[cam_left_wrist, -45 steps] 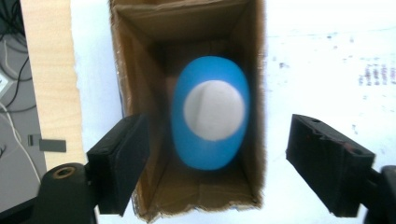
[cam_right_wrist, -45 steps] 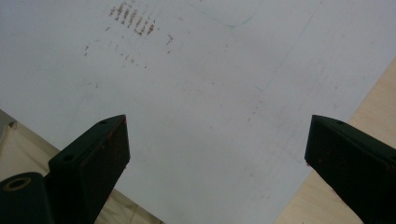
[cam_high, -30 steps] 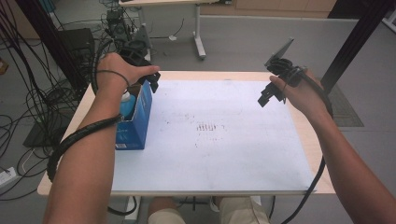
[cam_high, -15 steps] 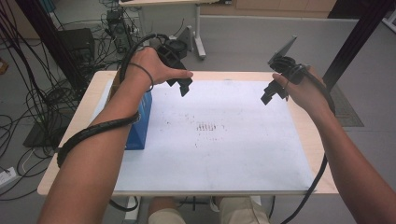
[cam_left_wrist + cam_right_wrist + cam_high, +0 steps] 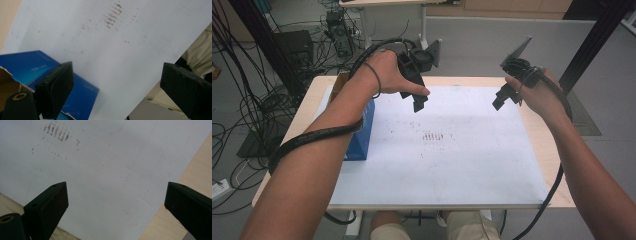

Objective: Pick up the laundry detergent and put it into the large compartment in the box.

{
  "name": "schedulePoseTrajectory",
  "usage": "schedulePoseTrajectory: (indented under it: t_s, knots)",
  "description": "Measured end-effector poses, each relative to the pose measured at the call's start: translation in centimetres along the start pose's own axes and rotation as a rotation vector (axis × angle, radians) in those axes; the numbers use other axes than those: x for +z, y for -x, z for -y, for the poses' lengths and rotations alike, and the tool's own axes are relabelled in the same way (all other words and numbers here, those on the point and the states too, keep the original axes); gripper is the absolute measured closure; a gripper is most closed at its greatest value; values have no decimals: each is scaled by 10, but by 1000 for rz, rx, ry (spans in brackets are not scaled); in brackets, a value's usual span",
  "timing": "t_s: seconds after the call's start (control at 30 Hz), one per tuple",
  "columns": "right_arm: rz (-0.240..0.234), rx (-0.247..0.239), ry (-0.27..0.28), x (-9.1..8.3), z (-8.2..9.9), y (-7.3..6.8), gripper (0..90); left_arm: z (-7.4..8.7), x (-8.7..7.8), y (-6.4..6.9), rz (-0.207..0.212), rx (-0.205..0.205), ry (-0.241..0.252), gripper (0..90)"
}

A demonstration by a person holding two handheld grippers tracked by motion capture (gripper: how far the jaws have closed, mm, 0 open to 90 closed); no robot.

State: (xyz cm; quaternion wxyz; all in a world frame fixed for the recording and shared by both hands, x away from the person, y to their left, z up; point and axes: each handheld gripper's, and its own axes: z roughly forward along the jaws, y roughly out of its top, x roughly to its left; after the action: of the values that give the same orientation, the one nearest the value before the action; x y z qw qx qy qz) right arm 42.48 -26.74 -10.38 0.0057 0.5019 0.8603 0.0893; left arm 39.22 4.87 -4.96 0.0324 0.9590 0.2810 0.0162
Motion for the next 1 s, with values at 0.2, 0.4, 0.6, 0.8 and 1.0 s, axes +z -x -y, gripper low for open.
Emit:
schedulePoseTrajectory:
  t_s: [0.2, 0.4, 0.6, 0.8, 1.0]
  knots:
    - [-3, 1, -8, 1, -3, -1, 52, -6, -2, 9, 15, 57, -5, 117]
    - [-9, 5, -9, 2, -5, -1, 64, -9, -4, 11, 49, 102, -7, 108]
    - [-12, 7, -8, 3, -6, -1, 60, -12, -1, 14, 58, 125, -11, 98]
    - [-12, 7, -11, 4, -7, -2, 60, -12, 1, 15, 56, 128, -6, 98]
    - [-13, 10, -13, 4, -7, -2, 60, -12, -1, 15, 53, 133, -2, 97]
